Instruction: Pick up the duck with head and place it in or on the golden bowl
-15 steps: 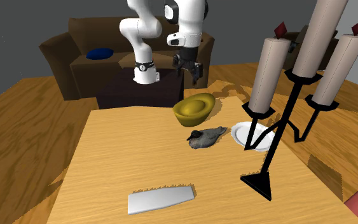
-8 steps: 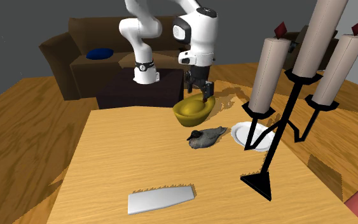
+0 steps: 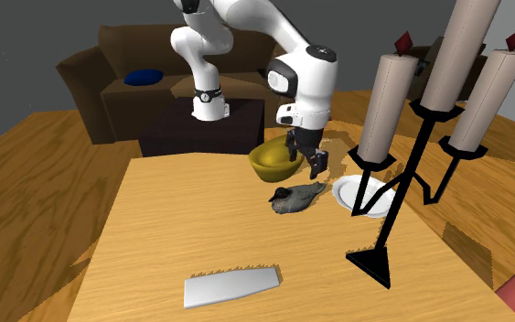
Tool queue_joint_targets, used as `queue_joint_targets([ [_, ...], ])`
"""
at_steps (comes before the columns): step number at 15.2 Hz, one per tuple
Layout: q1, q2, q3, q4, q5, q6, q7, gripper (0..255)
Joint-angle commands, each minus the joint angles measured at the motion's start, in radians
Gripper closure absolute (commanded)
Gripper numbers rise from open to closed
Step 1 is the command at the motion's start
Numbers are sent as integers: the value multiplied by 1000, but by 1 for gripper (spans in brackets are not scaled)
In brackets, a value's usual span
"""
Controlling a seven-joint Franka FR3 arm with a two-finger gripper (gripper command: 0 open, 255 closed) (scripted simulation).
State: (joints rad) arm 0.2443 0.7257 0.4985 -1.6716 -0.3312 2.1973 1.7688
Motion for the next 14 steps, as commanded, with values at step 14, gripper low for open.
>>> queue_joint_targets([
  [14, 80, 206, -63, 190, -33, 29, 56, 0],
])
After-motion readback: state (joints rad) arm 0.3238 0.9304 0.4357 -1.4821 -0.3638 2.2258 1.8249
